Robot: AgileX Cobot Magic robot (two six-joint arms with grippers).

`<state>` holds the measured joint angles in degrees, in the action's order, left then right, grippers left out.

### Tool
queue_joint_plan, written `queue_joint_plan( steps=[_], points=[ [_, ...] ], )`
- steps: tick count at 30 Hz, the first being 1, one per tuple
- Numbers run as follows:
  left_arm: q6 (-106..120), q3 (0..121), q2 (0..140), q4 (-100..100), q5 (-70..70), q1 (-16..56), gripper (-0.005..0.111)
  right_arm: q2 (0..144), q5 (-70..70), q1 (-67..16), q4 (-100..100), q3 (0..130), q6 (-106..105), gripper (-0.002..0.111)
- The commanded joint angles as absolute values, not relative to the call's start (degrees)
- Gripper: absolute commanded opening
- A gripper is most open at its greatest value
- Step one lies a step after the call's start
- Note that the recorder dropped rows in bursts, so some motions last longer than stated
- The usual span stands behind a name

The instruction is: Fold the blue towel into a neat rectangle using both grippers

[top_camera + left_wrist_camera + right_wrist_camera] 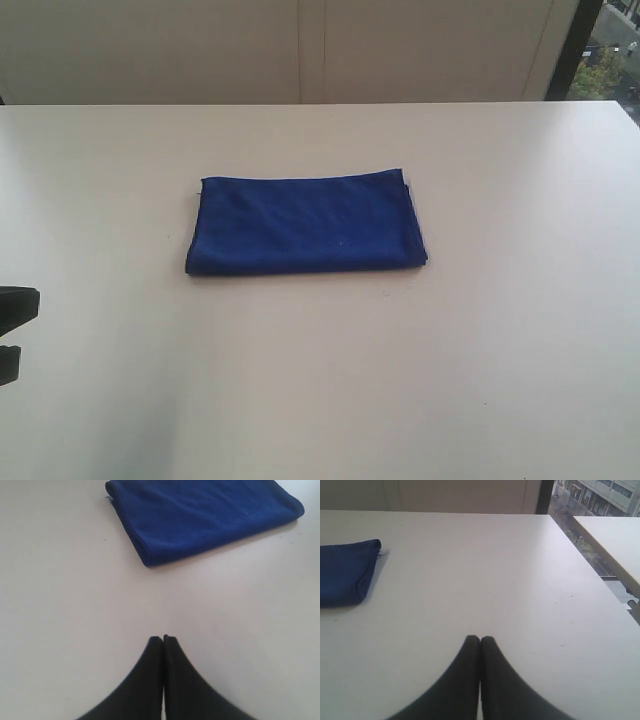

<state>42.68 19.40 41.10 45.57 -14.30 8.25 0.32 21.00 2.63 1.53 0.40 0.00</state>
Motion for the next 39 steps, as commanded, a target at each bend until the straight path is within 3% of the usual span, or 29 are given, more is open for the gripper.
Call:
queue_joint_plan(
  steps=[1, 39],
  points=[
    [42.86, 19.19, 40.69, 46.59, -14.6, 8.14, 0.0, 0.0, 20.09, 2.35, 1.94, 0.0, 0.0, 0.0],
    [43.84, 19.19, 40.69, 46.59, -14.61, 8.14, 0.0, 0.0, 19.98, 2.35, 1.94, 0.0, 0.0, 0.0]
  ],
)
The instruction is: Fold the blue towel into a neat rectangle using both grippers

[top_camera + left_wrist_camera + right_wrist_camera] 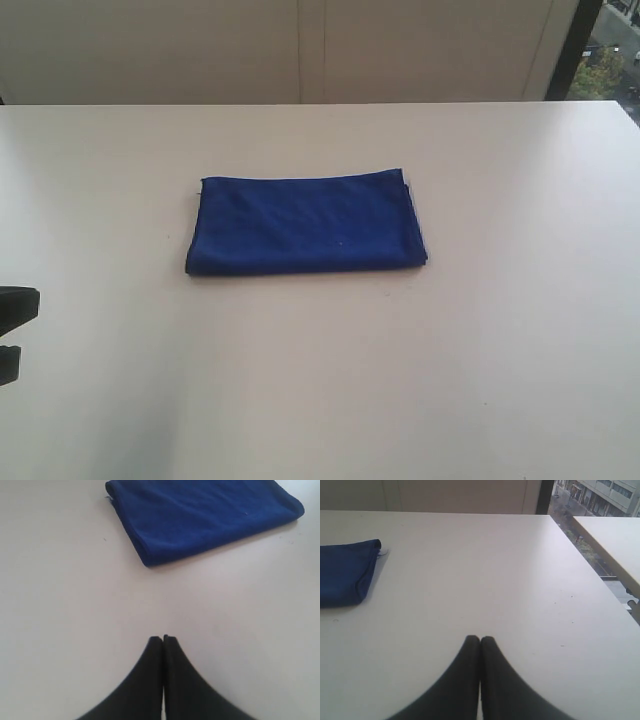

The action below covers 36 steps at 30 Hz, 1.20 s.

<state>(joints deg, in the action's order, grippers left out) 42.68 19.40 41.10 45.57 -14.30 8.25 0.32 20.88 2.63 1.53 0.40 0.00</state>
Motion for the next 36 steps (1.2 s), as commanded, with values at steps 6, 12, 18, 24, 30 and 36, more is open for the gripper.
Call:
queue_joint_plan(
  steps=[6, 12, 18, 24, 30, 36],
  points=[
    [48.75, 16.93, 35.98, 46.11, -14.5, 8.14, 0.0, 0.0, 19.98, 2.35, 1.94, 0.0, 0.0, 0.0],
    [56.88, 11.45, 25.63, 45.88, -13.68, 8.14, 0.0, 0.0, 19.98, 2.35, 1.94, 0.0, 0.0, 0.0],
    [59.28, 4.75, 13.24, 45.24, -10.96, 8.14, 0.0, 0.0, 19.98, 2.35, 1.94, 0.0, 0.0, 0.0],
    [59.38, 0.0, 2.57, 44.82, -6.86, 8.14, 0.0, 0.0, 19.98, 2.35, 1.94, 0.0, 0.0, 0.0],
    [60.19, 0.0, 0.0, 41.58, -8.56, 7.9, 0.0, 0.0, 19.98, 2.35, 1.94, 0.0, 0.0, 0.0],
    [60.33, 0.0, 0.0, 40.91, -8.67, 3.06, 0.0, 0.0, 19.98, 2.35, 1.94, 0.0, 0.0, 0.0]
  ],
)
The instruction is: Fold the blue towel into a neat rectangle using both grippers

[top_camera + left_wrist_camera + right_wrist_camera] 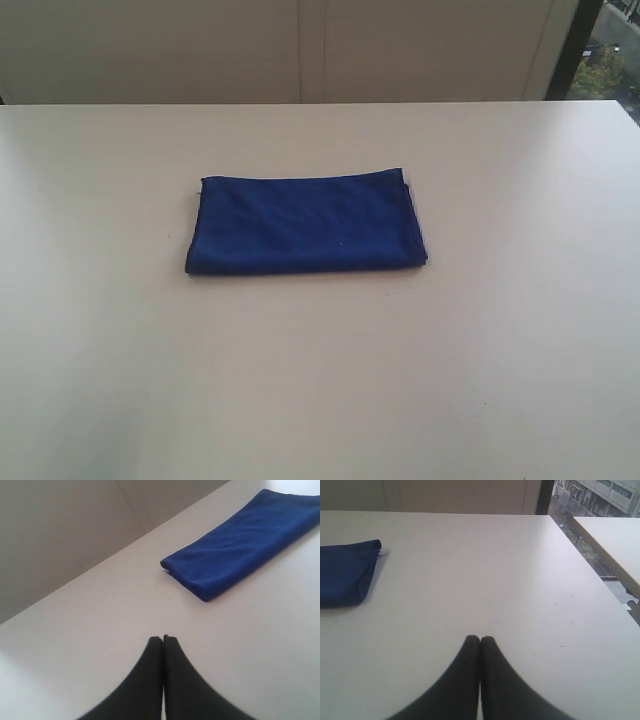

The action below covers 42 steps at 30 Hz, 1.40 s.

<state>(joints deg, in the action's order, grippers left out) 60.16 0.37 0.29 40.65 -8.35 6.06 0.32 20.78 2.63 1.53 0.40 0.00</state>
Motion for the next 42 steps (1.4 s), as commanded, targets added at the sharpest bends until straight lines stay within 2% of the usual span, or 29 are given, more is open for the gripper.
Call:
queue_joint_plan(
  steps=[1, 22, 32, 42],
  points=[
    [60.22, 0.0, 0.0, 40.91, -8.67, 2.14, 0.0, 0.0, 19.98, 2.35, 1.94, 0.0, 0.0, 0.0],
    [60.04, 0.0, 0.0, 40.71, -12.01, 1.33, 0.0, 0.0, 19.98, 2.35, 1.81, 0.0, 1.38, 0.0],
    [22.54, 0.0, 0.0, 7.43, -14.16, 1.33, 0.0, 0.0, 19.98, 2.35, 1.81, 0.0, 1.38, 0.0],
    [5.69, 0.0, 0.0, -2.02, -13.41, 1.33, 0.0, 0.0, 19.98, 2.35, 1.81, 0.0, 1.38, 0.0]
  ],
)
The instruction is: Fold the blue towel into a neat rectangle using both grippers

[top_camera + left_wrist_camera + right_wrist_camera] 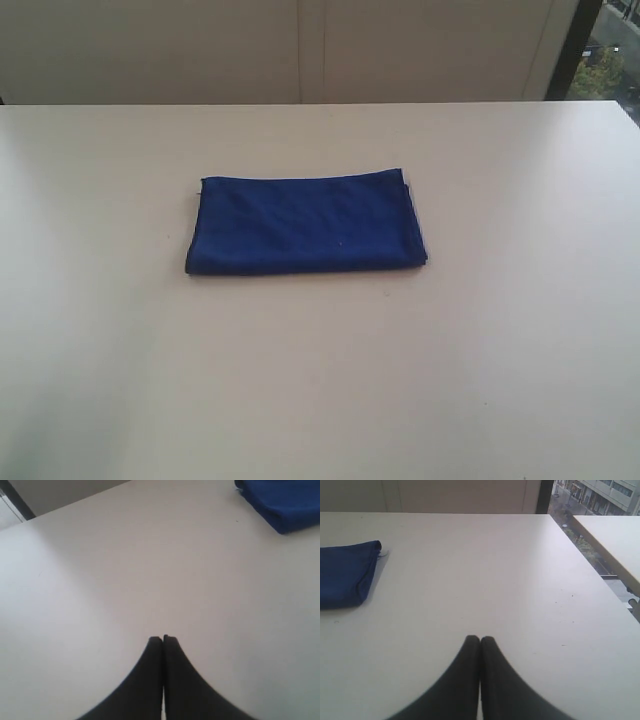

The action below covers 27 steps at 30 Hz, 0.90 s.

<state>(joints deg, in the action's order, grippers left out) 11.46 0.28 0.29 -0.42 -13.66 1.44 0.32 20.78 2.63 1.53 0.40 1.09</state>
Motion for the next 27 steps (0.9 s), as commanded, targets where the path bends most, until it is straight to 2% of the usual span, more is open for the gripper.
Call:
queue_joint_plan(
  steps=[1, 27],
  points=[
    [4.42, 0.0, 0.0, -2.02, -13.41, 1.33, 0.0, 0.0, 19.98, 2.35, 1.81, 0.0, 1.38, 0.0],
    [0.81, 0.0, 0.0, -2.02, -13.33, 1.33, 0.0, 0.0, 19.98, 2.35, 1.81, 0.0, 1.38, 0.0]
  ],
)
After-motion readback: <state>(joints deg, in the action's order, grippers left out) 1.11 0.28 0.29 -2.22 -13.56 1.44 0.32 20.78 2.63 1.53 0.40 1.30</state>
